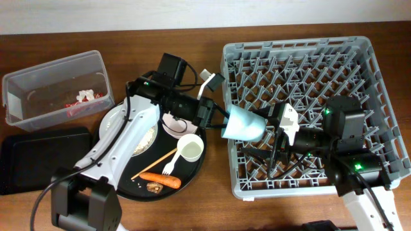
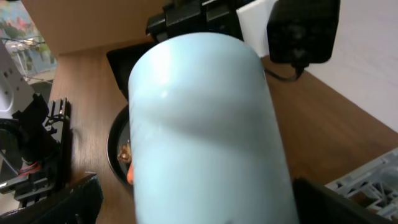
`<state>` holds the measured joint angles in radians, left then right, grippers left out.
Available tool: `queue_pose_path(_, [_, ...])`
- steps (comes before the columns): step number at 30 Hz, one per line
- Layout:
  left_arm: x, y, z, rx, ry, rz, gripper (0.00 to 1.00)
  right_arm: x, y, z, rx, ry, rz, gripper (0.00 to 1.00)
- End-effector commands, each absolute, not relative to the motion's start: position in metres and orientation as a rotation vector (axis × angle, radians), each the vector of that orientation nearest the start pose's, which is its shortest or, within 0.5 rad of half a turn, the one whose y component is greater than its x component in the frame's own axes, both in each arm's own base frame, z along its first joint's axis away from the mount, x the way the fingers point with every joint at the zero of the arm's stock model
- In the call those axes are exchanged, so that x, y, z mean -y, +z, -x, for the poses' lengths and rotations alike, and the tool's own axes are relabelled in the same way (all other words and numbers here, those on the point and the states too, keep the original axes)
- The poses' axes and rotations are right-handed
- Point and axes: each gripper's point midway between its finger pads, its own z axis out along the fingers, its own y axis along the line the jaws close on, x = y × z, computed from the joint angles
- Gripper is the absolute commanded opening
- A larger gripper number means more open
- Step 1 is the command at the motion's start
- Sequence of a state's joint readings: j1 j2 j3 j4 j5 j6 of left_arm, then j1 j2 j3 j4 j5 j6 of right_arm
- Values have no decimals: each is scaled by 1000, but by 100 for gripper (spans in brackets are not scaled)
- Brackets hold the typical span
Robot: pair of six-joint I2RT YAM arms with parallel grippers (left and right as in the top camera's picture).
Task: Sort waste into correct bins and load items into the dishwasher rack
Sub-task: 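Hand the light-blue cup from the left gripper to the right gripper, then place the light-blue cup upside down in the rack's right side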
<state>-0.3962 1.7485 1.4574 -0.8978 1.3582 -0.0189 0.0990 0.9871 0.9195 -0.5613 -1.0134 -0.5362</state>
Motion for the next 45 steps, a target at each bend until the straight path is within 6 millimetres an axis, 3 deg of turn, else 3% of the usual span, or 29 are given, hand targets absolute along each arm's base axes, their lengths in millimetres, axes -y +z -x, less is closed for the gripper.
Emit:
queue_pose_path(1, [294,270,-263,-2208,-1995,-842,1,-174,287,-240,-1602,836,1125,94])
queue_pose_path(7, [294,270,-263,-2209,-1994,-842,1,-175,287,-246,-1589,828,1127,74])
queue_pose_path(23, [294,261,-268,-2259,-1918,-831,7,-175,290,-248,-1576,818,1128,60])
queue_pose_path(28, [287,233,-284,-2395,-1675,-794,9,-168,283,-259,-1707,807,1010,56])
queue_pose_path(30, [276,221,-296,-2456,-1564,-743,9,-158,275,-271,-1805,754,912,57])
queue_pose_path(33, [241,194,-319,-2596,-1309,-611,8,-143,264,-284,-1928,673,771,56])
queue_pose_path(35, [201,173,-336,-2709,-1069,-478,8,-128,256,-289,-2015,589,676,55])
queue_pose_path(39, [143,156,-353,-2803,-817,-295,9,-95,240,-292,-2193,424,449,55])
queue_pose_path(42, [112,151,-358,-2836,-738,-189,9,-55,232,-282,-2362,248,200,55])
queue_pose_path(45, [99,150,-360,-2842,-718,-139,9,-17,240,-265,-2453,143,-53,55])
